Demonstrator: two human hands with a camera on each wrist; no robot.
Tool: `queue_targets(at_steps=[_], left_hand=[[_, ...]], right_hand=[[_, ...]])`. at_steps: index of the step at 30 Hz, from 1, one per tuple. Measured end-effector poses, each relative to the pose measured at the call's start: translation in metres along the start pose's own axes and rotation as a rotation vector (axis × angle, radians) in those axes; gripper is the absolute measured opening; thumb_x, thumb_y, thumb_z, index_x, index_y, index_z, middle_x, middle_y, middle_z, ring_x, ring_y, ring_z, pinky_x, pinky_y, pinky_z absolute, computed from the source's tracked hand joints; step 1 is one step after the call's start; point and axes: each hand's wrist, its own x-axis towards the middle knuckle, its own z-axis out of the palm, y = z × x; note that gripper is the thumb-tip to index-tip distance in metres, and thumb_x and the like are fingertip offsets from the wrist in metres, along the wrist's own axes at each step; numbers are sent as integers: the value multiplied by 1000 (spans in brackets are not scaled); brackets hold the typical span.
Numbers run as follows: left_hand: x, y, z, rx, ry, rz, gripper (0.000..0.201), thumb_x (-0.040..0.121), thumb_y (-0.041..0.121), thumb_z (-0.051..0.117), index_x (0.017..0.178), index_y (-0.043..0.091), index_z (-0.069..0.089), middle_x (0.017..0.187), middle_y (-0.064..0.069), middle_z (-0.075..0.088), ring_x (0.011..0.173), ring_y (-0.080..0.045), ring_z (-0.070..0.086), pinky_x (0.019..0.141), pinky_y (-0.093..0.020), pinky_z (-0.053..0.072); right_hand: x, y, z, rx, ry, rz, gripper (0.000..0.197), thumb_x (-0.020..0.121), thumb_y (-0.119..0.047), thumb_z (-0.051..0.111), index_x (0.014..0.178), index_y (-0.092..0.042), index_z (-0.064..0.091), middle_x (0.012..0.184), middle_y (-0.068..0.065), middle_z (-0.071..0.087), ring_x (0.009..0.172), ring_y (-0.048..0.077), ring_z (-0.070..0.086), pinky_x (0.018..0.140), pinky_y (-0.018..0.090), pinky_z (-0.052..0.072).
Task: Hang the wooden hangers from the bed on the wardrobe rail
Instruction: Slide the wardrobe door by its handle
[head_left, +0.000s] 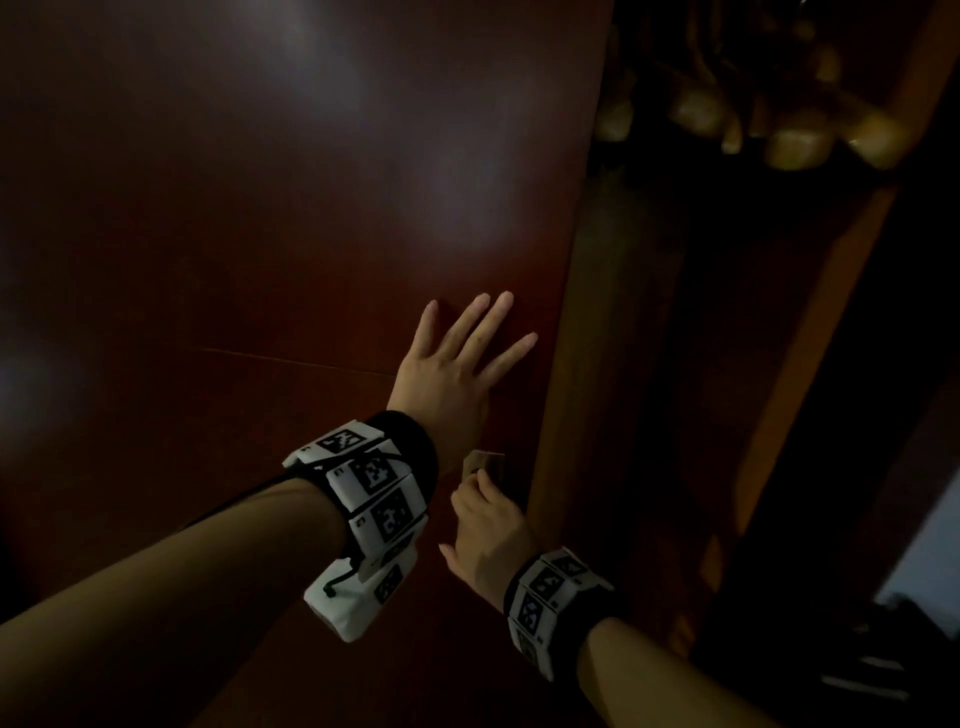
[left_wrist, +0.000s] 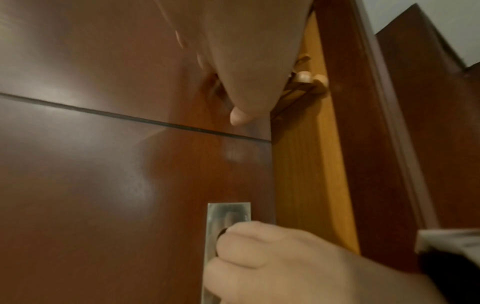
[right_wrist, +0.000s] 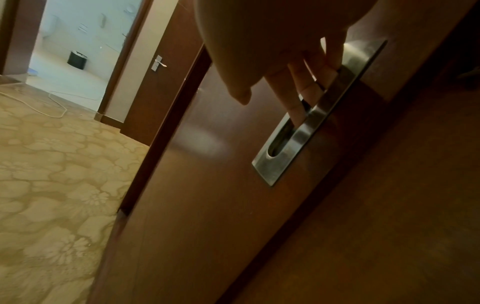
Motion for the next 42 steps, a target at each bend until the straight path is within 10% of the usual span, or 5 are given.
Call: queue_targets(at_steps=[8,21,31,36,42], left_hand=[[26,62,-28,23,20,120,76,95,39,33,144,32,-24,141,-6,-45,142,-22,-26,112,-54,-15],[64,153,-74,10,44,260,73,95,33,32,147,31,-20,153,-1,-32,144,-18,-22,111,-53,-18],[75,175,-78,75,74,284,74,95,34,30,146,25,-23,153,2,-32,144,-16,-22,113,-53,-15],[74,168,-84,26,27,323,73,96,33,31,147,26,-21,154,3,-29,144,-15,-20,114,-54,-14],[51,126,-77,-150,35,268,74,95,41,33,147,33,-18,157,5,-20,146,-14,-16,109,-51,-21]], right_hand=[[-65,40,36,225,141,198,53,43,-60,81,57,-9,75,78,-3,70,85,18,67,93,30,47],[-153,103,82,180,6,299,53,54,-65,73,51,-11,75,76,-3,71,80,17,68,85,27,54],[-179,122,86,156,-199,216,58,95,-49,37,96,-5,75,123,9,57,121,29,45,111,38,28],[-164,122,91,69,-243,276,44,52,-63,76,41,-20,70,65,-2,68,69,18,64,73,27,53],[-132,101,49,-92,-599,248,39,95,-34,46,124,-13,59,127,15,55,119,36,47,101,50,35]])
